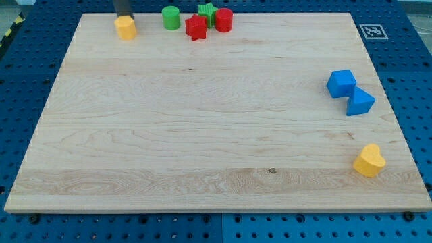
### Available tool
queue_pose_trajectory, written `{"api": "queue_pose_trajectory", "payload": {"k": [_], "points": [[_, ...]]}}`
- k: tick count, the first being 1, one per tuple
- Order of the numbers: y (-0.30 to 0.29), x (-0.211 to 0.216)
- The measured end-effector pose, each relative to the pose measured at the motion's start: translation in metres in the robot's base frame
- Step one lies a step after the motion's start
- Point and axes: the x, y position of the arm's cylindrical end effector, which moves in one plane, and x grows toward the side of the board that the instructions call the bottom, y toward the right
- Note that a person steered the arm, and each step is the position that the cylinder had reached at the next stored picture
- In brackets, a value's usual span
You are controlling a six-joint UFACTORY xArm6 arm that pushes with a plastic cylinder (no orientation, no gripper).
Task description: Move the green circle into the top left of the red star
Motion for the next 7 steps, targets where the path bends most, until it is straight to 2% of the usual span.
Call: {"api": "queue_pose_trajectory", "payload": {"k": [2, 3, 4, 5, 7], "points": [[0.047, 0.123], [0.051, 0.108], [0.036, 0.044], [0.044, -0.043], [0.053, -0.044]]}}
